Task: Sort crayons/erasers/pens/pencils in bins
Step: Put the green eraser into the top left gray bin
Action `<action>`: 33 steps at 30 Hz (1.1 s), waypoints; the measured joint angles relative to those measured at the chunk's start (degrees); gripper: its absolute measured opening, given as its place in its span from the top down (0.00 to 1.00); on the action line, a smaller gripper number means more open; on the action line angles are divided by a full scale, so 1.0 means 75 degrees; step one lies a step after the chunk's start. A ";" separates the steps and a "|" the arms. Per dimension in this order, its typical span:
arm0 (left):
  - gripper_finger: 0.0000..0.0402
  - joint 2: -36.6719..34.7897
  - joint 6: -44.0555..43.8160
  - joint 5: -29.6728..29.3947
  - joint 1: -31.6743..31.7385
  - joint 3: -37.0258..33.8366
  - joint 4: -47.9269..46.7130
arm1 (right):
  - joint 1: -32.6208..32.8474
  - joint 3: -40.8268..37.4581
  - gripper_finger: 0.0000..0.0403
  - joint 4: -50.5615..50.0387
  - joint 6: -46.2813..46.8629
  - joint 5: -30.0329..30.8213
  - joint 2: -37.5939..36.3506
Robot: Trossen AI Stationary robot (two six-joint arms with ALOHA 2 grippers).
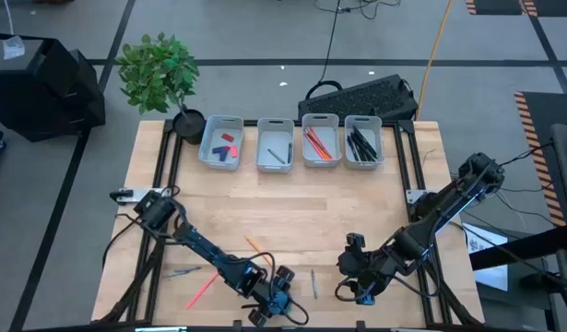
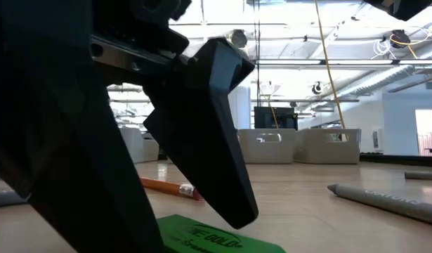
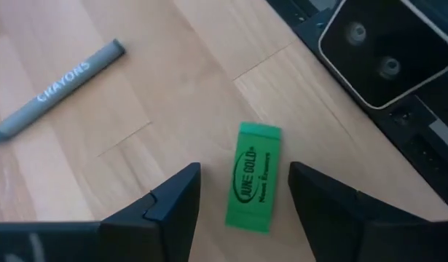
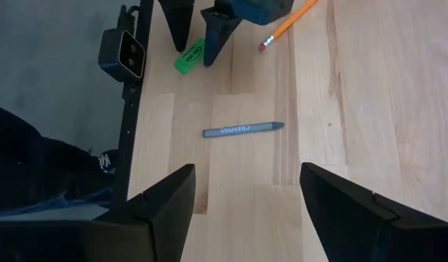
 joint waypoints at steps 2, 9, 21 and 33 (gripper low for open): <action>0.50 0.0008 0.0197 -0.0218 -0.0061 -0.0003 -0.0027 | -0.0003 0.0000 0.40 0.0002 -0.0005 0.0006 0.0000; 0.71 0.0034 0.0239 -0.0172 -0.0095 -0.0030 -0.0058 | -0.0015 0.0000 0.40 0.0008 0.0002 0.0015 0.0000; 0.79 -0.0012 -0.0320 0.0232 0.0076 -0.0041 -0.0166 | -0.0015 0.0000 0.40 0.0049 0.0176 0.0015 0.0000; 0.79 -0.0559 -0.0921 -0.0354 0.0155 -0.0026 -0.0596 | -0.0175 -0.0006 0.40 0.0059 -0.0413 0.0191 0.0000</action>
